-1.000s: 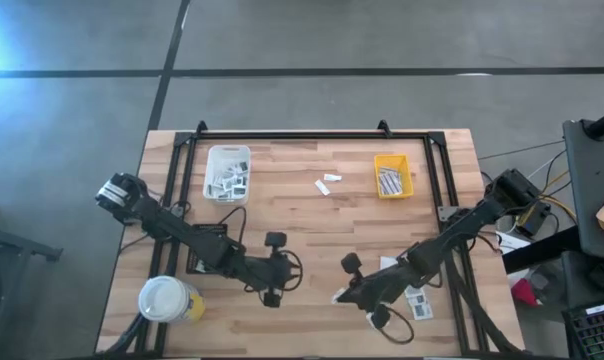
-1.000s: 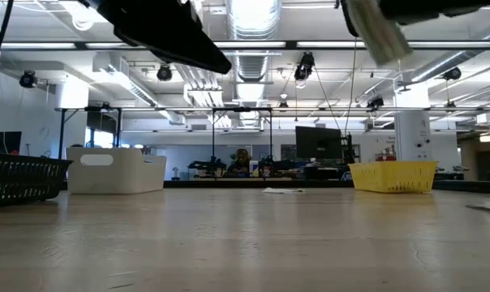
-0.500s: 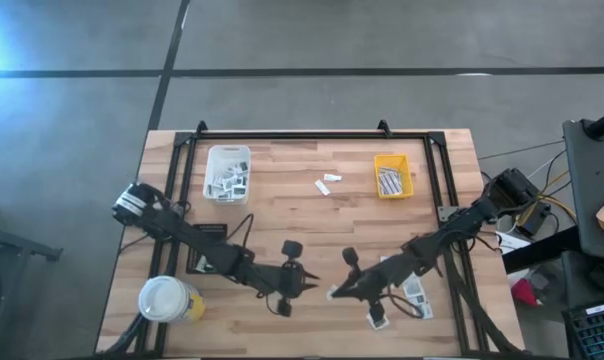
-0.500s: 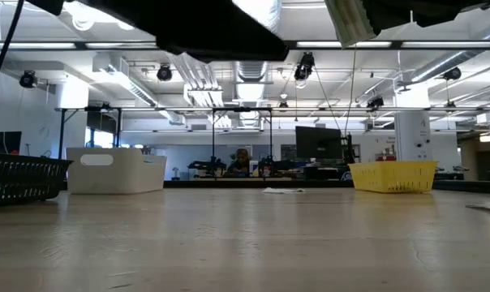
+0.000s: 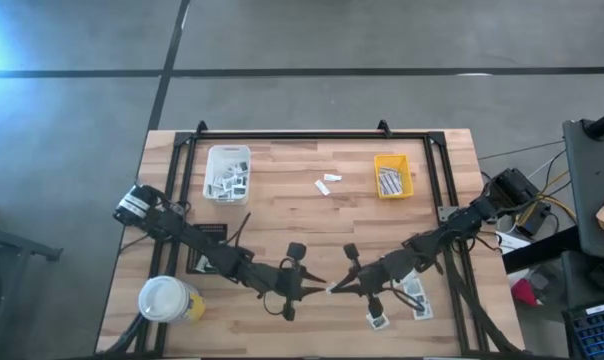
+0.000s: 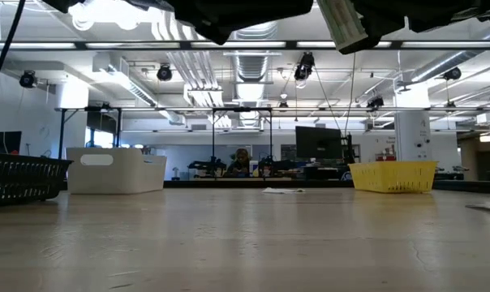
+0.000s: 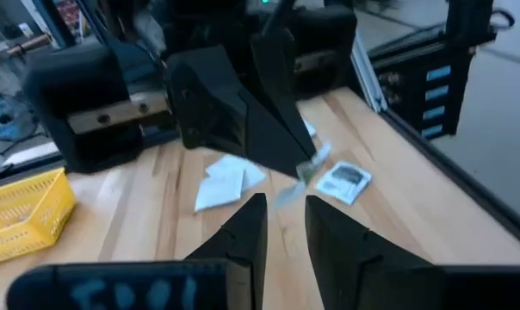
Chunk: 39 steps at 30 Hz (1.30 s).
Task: Pick & Place First Aid Supplies
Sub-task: Put the green bandage pack into the black bin
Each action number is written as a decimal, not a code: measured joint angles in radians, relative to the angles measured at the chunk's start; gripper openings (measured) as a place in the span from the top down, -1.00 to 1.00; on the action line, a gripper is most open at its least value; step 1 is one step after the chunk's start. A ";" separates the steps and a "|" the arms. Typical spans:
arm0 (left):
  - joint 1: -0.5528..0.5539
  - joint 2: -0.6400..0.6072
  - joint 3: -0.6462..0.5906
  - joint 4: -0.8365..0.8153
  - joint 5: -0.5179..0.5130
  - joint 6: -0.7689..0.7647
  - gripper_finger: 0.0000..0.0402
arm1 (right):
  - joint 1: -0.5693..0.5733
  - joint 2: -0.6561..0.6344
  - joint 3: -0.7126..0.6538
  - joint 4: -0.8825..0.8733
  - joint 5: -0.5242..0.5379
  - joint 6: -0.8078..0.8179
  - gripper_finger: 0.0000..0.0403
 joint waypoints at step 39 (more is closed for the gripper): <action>-0.001 -0.001 -0.001 -0.010 -0.005 -0.015 0.99 | -0.043 0.023 0.006 0.020 0.010 0.078 0.96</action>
